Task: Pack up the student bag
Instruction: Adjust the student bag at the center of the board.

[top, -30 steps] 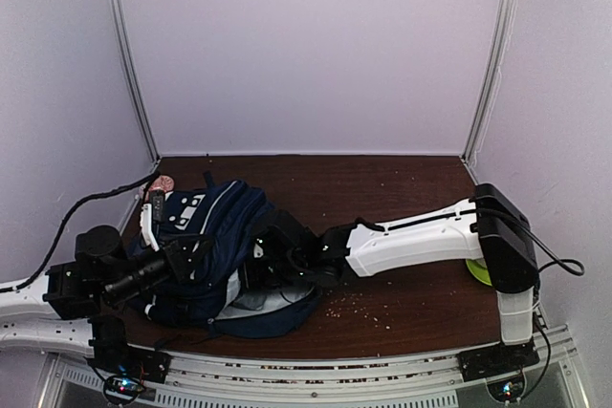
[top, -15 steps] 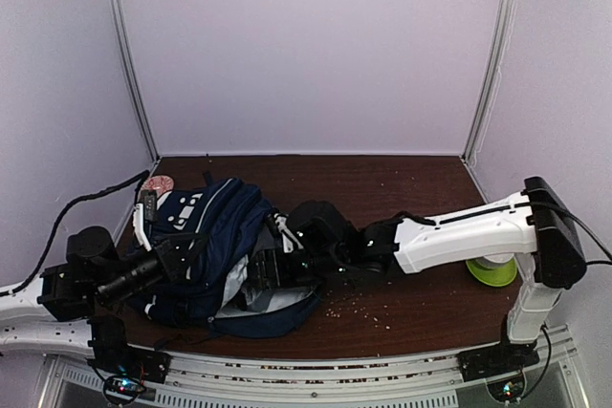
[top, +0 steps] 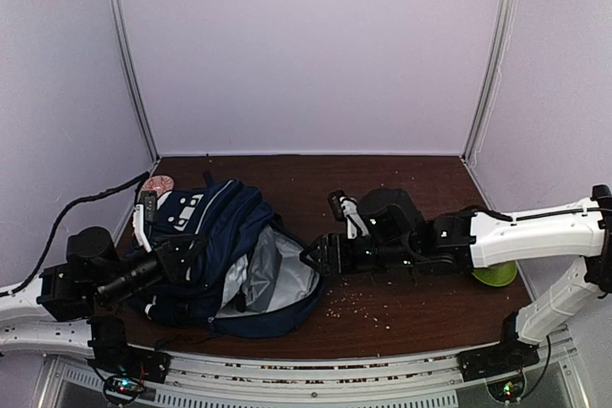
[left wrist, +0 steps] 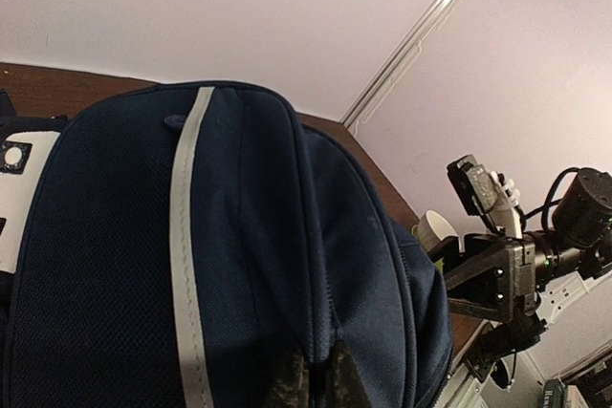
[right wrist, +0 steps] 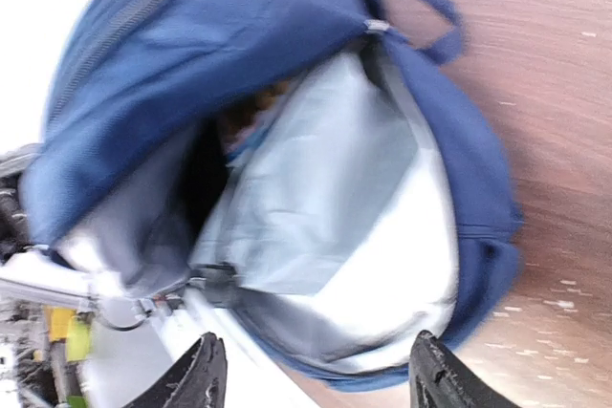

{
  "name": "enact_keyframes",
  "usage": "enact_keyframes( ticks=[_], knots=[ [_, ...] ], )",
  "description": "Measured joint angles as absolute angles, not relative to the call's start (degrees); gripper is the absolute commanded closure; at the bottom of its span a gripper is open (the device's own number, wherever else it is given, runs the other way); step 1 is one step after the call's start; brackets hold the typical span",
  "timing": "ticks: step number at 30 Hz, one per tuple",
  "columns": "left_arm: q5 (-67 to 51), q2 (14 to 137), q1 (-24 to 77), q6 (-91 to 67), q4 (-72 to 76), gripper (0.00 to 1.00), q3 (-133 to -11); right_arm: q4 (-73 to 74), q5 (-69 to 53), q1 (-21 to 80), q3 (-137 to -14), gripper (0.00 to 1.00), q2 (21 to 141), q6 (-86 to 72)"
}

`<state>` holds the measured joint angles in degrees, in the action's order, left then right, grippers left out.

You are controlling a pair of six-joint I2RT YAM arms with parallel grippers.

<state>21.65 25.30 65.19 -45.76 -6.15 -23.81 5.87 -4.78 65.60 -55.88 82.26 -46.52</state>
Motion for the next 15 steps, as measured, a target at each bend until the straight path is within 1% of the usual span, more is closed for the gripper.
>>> enact_keyframes(
  ticks=[7,11,15],
  knots=[
    [21.41,30.81,65.08,-45.01,-4.4,1.0,-25.08,-10.0,-12.51,67.29,-55.9,0.35,83.07,-55.02],
    [20.75,33.08,65.08,-44.62,-3.84,1.0,-25.8,-19.55,-17.72,67.26,-56.66,0.34,87.07,-61.93],
    [20.69,33.3,65.08,-44.42,-3.55,1.0,-25.82,-27.66,-20.56,67.11,-56.73,0.32,92.09,-68.77]
  ],
)
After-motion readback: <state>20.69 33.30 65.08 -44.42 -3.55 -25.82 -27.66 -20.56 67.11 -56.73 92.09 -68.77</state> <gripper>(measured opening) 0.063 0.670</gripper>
